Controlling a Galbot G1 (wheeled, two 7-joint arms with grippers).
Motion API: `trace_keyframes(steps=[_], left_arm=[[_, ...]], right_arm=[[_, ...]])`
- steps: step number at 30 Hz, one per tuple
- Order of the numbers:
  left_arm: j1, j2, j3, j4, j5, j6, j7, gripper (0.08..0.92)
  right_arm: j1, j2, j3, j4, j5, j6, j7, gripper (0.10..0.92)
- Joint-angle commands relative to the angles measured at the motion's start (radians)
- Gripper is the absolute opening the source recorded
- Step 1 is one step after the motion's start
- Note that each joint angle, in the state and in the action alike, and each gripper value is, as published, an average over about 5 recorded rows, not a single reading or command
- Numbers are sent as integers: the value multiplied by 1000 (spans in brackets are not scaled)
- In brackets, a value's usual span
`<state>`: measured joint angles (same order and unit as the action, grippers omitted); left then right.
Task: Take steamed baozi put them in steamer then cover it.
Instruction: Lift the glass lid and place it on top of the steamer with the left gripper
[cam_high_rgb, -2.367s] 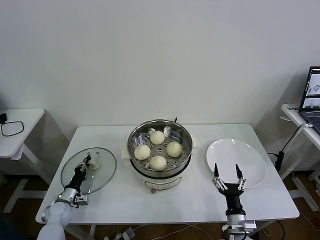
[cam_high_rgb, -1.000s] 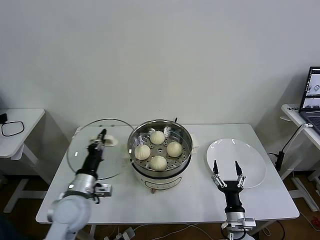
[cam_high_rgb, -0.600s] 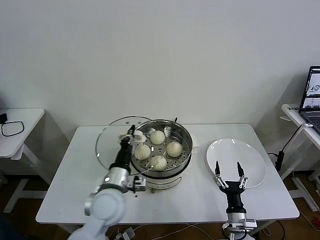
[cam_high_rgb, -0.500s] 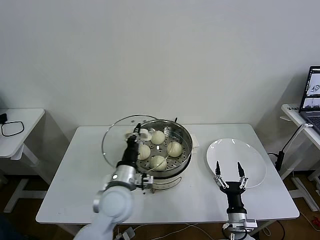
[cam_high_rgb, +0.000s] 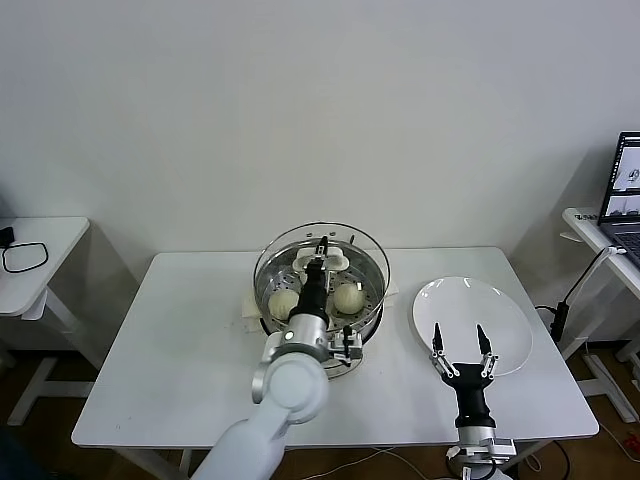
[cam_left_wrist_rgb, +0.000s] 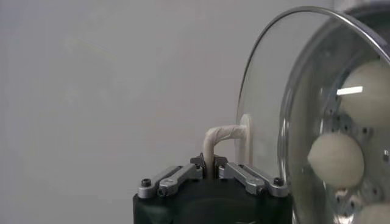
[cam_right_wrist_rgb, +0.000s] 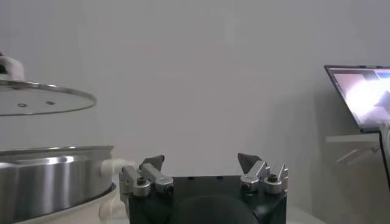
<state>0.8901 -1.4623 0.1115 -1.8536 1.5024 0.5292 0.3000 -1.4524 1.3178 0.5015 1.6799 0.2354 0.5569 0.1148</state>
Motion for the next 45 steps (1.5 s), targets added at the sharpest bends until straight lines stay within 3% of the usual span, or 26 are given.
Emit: trace_keyframes(steps=[1,18,45], left_arm=[[-47,-92,18,168,13,14,-63,190],[-14,-86,-5,203,27,-5,-118,190],[19,-59,-31,176,38,-3,-110,190]], right_arm=[[0,-1,3,2,1,0,0,823],[3,-3,3,2,-1,-1,0,823],[8,-1,-8,-3,-12,-2,-1,823]])
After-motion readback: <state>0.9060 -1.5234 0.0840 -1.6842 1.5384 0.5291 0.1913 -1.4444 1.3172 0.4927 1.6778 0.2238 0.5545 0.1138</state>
